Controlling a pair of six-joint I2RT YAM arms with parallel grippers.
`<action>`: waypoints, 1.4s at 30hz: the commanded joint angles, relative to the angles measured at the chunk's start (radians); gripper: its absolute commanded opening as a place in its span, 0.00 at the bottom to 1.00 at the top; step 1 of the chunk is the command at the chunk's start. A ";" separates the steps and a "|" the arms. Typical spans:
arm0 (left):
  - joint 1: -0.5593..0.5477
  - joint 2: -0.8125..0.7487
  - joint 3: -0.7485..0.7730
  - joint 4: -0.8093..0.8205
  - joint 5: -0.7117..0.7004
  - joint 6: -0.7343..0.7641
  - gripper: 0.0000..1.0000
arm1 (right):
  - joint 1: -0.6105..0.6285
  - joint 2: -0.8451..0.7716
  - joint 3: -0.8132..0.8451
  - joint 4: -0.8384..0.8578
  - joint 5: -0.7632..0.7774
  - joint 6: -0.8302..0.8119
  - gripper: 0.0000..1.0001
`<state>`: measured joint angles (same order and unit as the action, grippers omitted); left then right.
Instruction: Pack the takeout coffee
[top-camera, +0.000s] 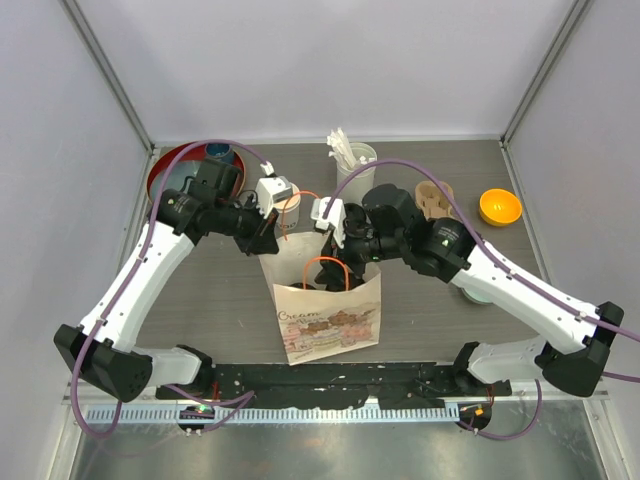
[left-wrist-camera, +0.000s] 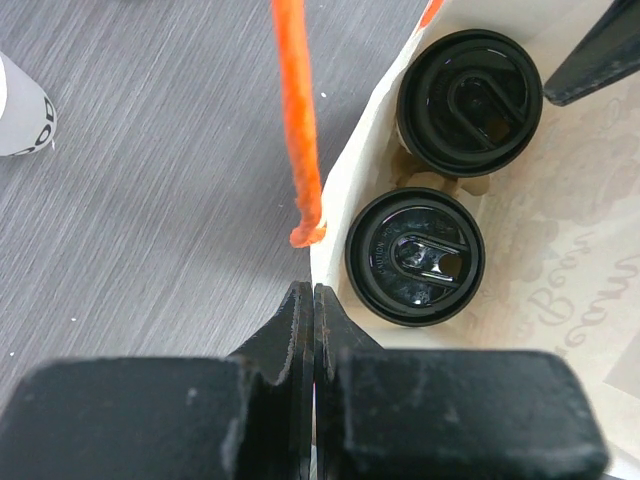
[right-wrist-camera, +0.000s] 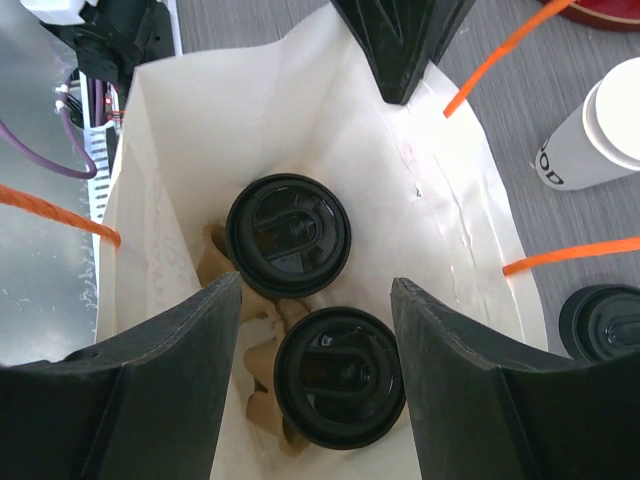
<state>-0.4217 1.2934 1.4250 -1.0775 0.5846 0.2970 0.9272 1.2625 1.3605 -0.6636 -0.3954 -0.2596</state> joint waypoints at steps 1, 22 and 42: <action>-0.003 -0.005 0.035 0.025 -0.003 0.019 0.00 | -0.002 -0.069 0.049 0.107 -0.053 0.003 0.68; -0.011 -0.011 0.026 0.040 0.026 0.004 0.00 | -0.002 -0.020 -0.152 0.212 0.026 0.017 0.67; -0.032 -0.011 0.034 0.028 0.017 0.031 0.00 | 0.007 -0.041 -0.121 0.329 0.158 0.134 0.67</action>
<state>-0.4500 1.2938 1.4448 -1.0801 0.5949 0.3088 0.9283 1.2972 1.2255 -0.4488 -0.2012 -0.1692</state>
